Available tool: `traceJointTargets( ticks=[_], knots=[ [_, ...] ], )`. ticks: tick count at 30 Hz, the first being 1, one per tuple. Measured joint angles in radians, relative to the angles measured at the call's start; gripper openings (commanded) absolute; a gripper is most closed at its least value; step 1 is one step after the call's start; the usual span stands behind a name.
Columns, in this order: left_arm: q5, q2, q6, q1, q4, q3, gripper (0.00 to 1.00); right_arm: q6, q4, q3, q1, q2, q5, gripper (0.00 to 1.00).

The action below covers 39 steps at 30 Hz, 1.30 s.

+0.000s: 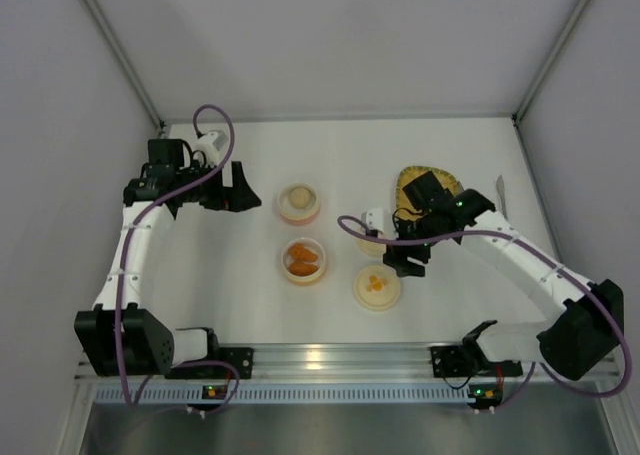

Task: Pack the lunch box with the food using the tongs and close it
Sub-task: Pick up the box lid from the center of the board.

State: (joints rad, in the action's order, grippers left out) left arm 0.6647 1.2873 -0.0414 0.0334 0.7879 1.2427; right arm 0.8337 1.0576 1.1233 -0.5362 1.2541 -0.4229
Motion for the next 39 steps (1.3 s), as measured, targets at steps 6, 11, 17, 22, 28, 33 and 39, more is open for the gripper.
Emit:
traceJointTargets(
  ticks=[6,11,17,22,28,33,39],
  knots=[
    [0.005,0.000,0.026,0.000,-0.003,-0.009,0.98,-0.021,-0.055,-0.046,-0.114,0.082,0.045,0.62],
    [0.009,0.000,0.066,0.001,-0.017,-0.043,0.98,-0.026,-0.134,-0.078,-0.138,0.149,0.058,0.57],
    [-0.001,0.000,0.077,0.001,-0.024,-0.046,0.98,-0.024,-0.238,-0.137,-0.175,0.184,0.064,0.48],
    [-0.009,0.000,0.089,0.001,-0.030,-0.046,0.98,-0.023,-0.300,-0.179,-0.201,0.212,0.071,0.42],
    [-0.016,0.000,0.097,0.001,-0.040,-0.046,0.98,-0.023,-0.349,-0.230,-0.235,0.215,0.075,0.32],
    [-0.027,0.000,0.097,0.001,-0.048,-0.046,0.98,-0.024,-0.370,-0.237,-0.241,0.220,0.085,0.16],
    [-0.034,0.000,0.096,0.001,-0.051,-0.048,0.98,-0.043,-0.372,-0.237,-0.243,0.218,0.101,0.00]
  ],
)
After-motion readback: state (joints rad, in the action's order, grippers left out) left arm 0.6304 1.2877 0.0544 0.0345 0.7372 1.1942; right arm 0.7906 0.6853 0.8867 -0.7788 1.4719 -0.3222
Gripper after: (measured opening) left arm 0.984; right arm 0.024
